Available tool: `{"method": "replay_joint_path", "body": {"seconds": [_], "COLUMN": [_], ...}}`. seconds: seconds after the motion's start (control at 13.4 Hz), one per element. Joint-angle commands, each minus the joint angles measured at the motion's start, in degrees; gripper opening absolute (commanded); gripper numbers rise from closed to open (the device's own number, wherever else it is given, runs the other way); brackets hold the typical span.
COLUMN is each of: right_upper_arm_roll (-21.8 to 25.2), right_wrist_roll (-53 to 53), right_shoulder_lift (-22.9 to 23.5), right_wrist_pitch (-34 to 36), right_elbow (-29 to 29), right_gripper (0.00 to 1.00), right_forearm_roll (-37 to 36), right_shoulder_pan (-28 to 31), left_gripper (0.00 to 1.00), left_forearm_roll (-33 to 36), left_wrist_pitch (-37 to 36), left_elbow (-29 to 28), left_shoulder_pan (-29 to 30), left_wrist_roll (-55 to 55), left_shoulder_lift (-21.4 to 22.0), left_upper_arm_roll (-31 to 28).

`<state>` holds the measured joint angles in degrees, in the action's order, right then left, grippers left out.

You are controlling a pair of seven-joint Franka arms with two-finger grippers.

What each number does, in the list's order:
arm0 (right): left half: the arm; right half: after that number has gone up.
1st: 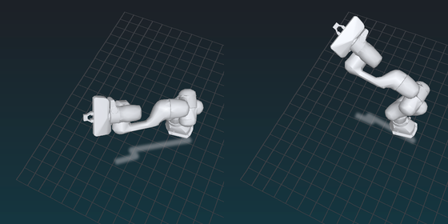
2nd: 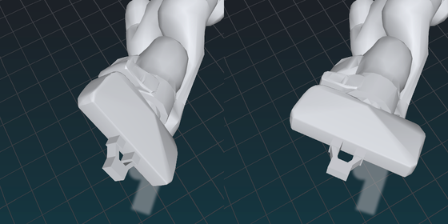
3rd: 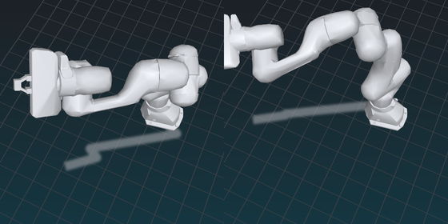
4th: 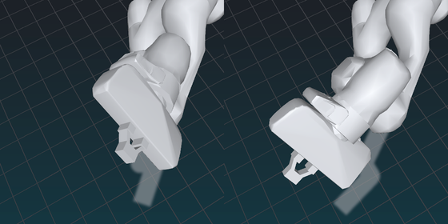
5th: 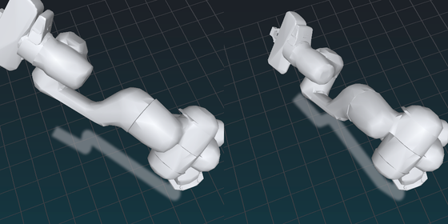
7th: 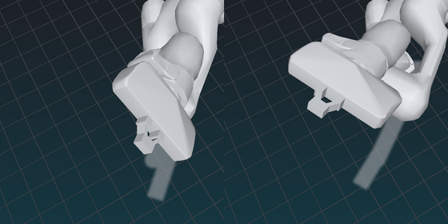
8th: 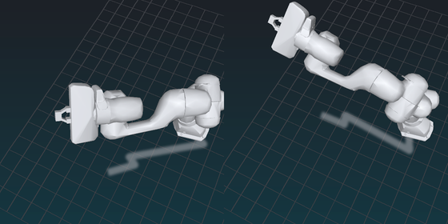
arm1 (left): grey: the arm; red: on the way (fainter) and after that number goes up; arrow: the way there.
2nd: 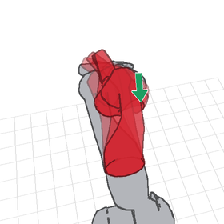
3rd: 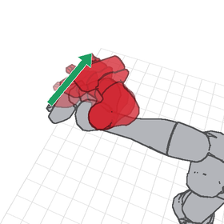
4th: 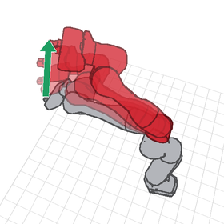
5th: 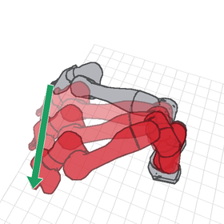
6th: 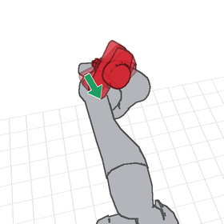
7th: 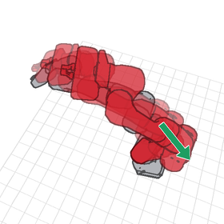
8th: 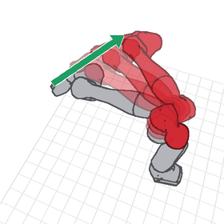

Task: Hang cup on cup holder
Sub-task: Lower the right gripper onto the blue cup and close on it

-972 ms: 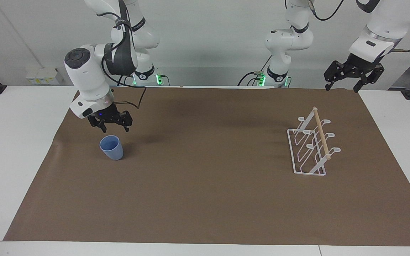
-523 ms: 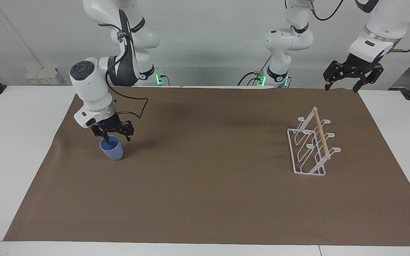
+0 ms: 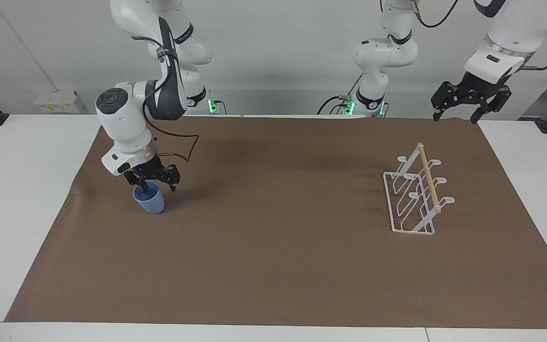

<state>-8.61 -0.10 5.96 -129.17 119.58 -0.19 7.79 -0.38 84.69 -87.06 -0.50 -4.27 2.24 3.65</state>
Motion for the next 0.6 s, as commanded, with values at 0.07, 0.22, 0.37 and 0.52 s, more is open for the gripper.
{"method": "replay_joint_path", "body": {"seconds": [0.07,0.22,0.37,0.52], "right_upper_arm_roll": [0.0,0.0,0.0,0.0], "right_wrist_roll": [-1.04,-0.95,-0.78,-0.78], "right_shoulder_lift": [0.02,0.11,0.55,0.63], "right_wrist_pitch": [-3.55,-3.55,-3.81,-3.63], "right_elbow": [2.5,2.68,3.03,2.94], "right_gripper": [0.89,0.86,0.84,0.81], "right_forearm_roll": [0.89,0.8,0.8,0.8], "right_shoulder_pan": [0.3,0.3,0.3,0.3], "left_gripper": [1.0,1.0,1.0,1.0], "left_forearm_roll": [0.38,0.38,0.46,0.46], "left_wrist_pitch": [-0.23,-0.06,-0.32,-0.41], "left_elbow": [-1.45,-1.45,-1.45,-1.45], "left_shoulder_pan": [-0.38,-0.29,-0.29,-0.29], "left_wrist_roll": [-0.39,-0.39,-0.39,-0.31], "left_shoulder_lift": [1.45,1.45,1.36,1.45], "left_upper_arm_roll": [-0.31,-0.31,-0.4,-0.4]}}
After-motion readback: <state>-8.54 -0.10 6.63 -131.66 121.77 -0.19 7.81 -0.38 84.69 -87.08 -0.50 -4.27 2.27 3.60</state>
